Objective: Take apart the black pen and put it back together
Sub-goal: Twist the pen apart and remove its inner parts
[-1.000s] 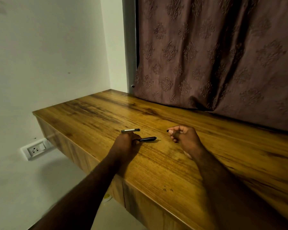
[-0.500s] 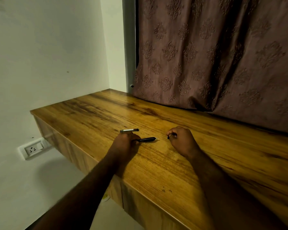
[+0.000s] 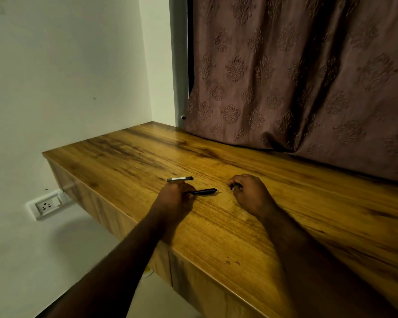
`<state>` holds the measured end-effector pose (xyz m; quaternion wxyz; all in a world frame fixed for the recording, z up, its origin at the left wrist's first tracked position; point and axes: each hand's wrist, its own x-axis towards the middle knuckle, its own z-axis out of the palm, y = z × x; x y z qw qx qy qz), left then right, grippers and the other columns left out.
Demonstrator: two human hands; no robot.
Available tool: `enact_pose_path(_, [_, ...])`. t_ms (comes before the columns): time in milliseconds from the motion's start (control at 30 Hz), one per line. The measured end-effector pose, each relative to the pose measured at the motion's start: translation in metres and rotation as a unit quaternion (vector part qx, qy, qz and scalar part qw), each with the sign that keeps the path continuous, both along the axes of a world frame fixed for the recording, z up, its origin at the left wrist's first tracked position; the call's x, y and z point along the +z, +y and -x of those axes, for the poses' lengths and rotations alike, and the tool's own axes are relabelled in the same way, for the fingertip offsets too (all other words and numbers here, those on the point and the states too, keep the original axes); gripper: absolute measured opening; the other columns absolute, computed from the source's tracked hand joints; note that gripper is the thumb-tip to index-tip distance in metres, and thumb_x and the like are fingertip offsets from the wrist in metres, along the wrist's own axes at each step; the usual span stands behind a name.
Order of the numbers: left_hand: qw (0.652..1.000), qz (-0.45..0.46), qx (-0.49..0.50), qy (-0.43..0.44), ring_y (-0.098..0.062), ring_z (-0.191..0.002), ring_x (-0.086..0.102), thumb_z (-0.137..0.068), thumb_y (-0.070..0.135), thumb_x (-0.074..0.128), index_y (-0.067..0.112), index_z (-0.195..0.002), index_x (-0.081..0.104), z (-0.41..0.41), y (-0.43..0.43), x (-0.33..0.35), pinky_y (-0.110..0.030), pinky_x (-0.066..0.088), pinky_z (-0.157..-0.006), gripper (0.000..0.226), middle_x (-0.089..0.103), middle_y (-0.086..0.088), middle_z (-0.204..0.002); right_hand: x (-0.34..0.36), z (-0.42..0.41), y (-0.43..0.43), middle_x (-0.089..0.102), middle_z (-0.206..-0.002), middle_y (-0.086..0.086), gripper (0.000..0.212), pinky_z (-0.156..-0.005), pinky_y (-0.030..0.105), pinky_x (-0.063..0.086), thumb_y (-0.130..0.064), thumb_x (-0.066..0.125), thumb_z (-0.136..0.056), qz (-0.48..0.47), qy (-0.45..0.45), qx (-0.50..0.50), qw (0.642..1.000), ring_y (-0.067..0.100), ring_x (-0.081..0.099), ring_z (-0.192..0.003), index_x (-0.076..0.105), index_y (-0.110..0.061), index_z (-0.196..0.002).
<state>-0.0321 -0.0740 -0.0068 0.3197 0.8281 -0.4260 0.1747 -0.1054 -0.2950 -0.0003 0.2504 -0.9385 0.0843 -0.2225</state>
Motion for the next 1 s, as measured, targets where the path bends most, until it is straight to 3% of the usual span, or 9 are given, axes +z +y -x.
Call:
enact_pose_path(267, [1.0,-0.017,0.022,0.012,-0.015,-0.056,0.053,-0.078,0.021,0.049,0.014,-0.075,0.07,0.001,-0.001,0.0,-0.021,0.034,-0.056,0.023,0.065,-0.003,-0.066,-0.001,0.0,0.0,0.072,-0.108,-0.001,0.031,-0.087,0.041,0.053,-0.011,0.047,-0.091,0.004,-0.006,0.002,1.0,0.021,0.064,-0.101,0.07,-0.025,-0.107])
enact_pose_path(433, [1.0,-0.014,0.023,0.014,-0.016,-0.058,0.055,-0.077,0.02,0.049,0.012,-0.077,0.072,0.002,-0.001,0.001,-0.022,0.038,-0.056,0.024,0.065,-0.001,-0.066,-0.005,-0.001,-0.002,0.071,-0.098,0.0,0.031,-0.08,0.039,0.055,-0.015,0.048,-0.092,-0.04,-0.011,-0.008,0.999,0.019,0.064,-0.088,0.065,-0.025,-0.116])
enact_pose_path(567, [0.999,-0.015,0.02,0.019,-0.009,-0.055,0.046,-0.078,0.02,0.049,0.016,-0.075,0.069,0.002,0.0,0.001,-0.021,0.035,-0.056,0.021,0.052,0.009,-0.062,-0.001,0.001,-0.001,0.069,-0.082,-0.001,0.021,-0.071,0.033,0.053,-0.011,0.057,-0.087,-0.121,-0.091,-0.04,0.988,0.016,0.063,-0.074,0.07,-0.016,-0.102])
enact_pose_path(700, [1.0,-0.002,0.008,0.001,-0.007,-0.055,0.047,-0.08,0.02,0.052,0.014,-0.075,0.069,-0.001,0.0,-0.001,-0.02,0.037,-0.056,0.02,0.055,0.01,-0.063,0.007,0.009,0.006,0.061,-0.065,-0.004,0.006,-0.058,0.025,0.045,-0.011,0.065,-0.086,-0.236,-0.141,-0.031,0.961,0.01,0.054,-0.058,0.071,-0.012,-0.086])
enact_pose_path(900, [0.999,0.02,-0.015,-0.041,-0.004,-0.055,0.044,-0.089,0.023,0.057,0.014,-0.076,0.069,-0.003,-0.001,-0.005,-0.02,0.033,-0.053,0.019,0.054,0.011,-0.063,0.007,0.012,0.024,0.059,-0.062,-0.004,0.012,-0.048,0.025,0.043,-0.011,0.069,-0.085,-0.284,-0.055,0.049,0.956,0.006,0.049,-0.047,0.069,-0.022,-0.079])
enact_pose_path(1000, [0.998,0.029,-0.025,-0.053,-0.014,-0.057,0.055,-0.089,0.023,0.056,0.013,-0.079,0.07,-0.004,-0.001,-0.006,-0.026,0.042,-0.052,0.019,0.065,0.002,-0.068,0.006,0.012,0.026,0.063,-0.067,0.0,0.01,-0.045,0.024,0.043,-0.01,0.069,-0.085,-0.283,-0.037,0.063,0.956,0.003,0.049,-0.044,0.07,-0.02,-0.081])
